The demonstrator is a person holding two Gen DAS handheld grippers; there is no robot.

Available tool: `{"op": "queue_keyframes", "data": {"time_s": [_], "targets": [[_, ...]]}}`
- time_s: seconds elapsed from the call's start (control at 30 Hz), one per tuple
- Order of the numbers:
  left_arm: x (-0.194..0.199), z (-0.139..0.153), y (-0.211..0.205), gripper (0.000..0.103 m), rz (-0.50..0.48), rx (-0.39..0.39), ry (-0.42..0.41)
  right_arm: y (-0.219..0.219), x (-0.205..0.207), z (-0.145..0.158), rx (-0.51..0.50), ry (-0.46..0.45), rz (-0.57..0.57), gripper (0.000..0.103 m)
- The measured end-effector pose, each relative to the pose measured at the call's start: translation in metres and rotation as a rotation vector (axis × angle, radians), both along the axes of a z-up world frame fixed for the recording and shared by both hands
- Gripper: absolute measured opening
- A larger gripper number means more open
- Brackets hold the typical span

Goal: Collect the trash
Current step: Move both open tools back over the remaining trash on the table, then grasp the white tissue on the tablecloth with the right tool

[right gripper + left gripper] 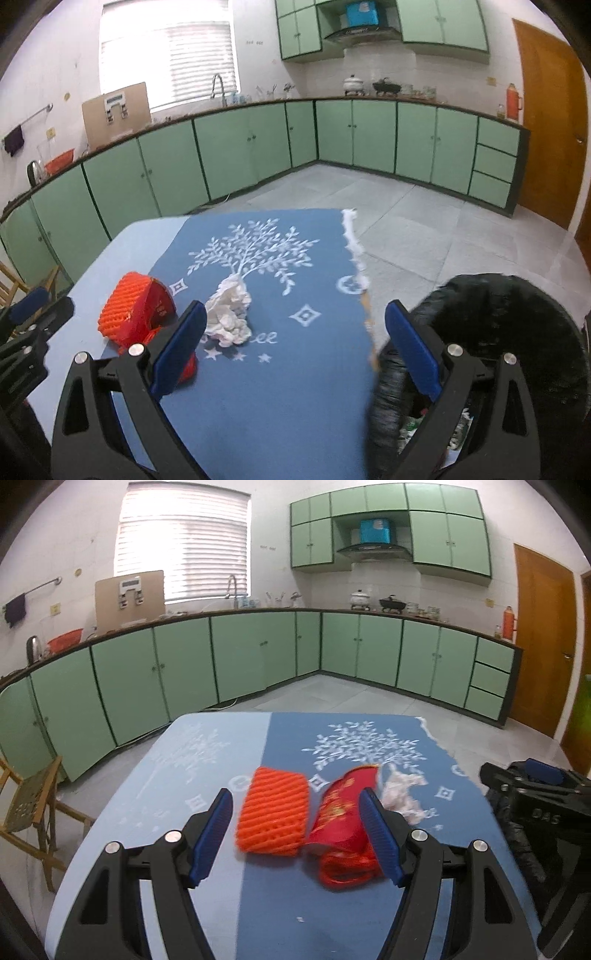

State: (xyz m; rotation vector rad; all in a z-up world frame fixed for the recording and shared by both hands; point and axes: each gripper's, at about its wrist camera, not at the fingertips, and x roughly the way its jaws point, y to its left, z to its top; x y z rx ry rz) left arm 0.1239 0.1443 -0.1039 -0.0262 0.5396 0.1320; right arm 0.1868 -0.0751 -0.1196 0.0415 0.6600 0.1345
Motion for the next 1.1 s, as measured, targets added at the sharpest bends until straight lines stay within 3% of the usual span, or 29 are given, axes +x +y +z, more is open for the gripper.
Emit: {"op": "queue_keyframes", "data": {"time_s": [0.3, 0.37, 0.7, 0.97, 1.1], "targets": [[0.025, -0.022, 0.023, 0.069, 0.046, -0.006, 0.034, 0.046, 0.035, -0.035, 0.000, 0.057, 0.022, 0.093], [0.029, -0.025, 0.027, 0.069, 0.055, -0.015, 0.037, 0.051, 0.040, -0.041, -0.009, 0.075, 0.027, 0.086], [0.036, -0.036, 0.035, 0.069, 0.059, -0.042, 0.048, 0.065, 0.059, -0.064, -0.020, 0.178, 0.086, 0.070], [0.037, -0.034, 0.036, 0.069, 0.056, -0.050, 0.047, 0.069, 0.060, -0.068, 0.046, 0.215, 0.195, 0.017], [0.036, -0.030, 0.029, 0.069, 0.042, -0.051, 0.046, 0.063, 0.054, -0.063, 0.065, 0.197, 0.195, 0.011]]}}
